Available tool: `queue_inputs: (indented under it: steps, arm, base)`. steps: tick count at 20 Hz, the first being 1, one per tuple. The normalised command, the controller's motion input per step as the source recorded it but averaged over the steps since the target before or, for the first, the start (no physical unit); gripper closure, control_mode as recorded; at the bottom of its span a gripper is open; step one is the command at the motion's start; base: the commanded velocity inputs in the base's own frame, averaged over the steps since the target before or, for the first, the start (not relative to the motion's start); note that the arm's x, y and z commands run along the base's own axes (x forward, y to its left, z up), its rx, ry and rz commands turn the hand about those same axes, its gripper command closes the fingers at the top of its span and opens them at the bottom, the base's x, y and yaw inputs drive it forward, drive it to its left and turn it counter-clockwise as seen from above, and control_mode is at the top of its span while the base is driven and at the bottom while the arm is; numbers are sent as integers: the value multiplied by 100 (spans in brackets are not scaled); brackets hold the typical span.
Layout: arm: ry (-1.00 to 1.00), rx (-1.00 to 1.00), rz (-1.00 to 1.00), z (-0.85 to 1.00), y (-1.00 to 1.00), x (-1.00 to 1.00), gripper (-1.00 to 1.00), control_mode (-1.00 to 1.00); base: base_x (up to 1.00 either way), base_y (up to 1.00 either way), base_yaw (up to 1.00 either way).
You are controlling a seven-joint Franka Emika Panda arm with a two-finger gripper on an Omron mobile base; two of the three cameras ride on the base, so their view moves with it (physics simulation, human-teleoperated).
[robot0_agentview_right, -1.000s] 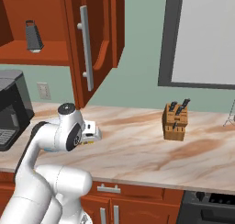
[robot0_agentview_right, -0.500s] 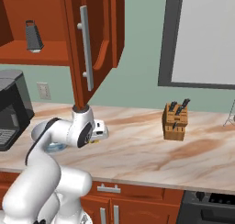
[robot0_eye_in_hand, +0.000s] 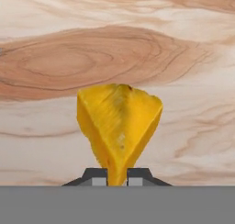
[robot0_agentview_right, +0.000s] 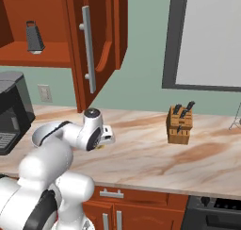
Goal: Pick the cheese from the fridge and the cheese grater from the cabinet and place them next to the salad bowl.
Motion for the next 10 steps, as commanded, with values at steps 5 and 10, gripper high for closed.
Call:
queue_inputs:
  steps: [5,10]
  arm:
    - [0,0,5,-54,0,12,100,-100]
    - [0,0,5,-52,0,12,100,-100]
  base:
    - [0,0,0]
    - [0,0,0]
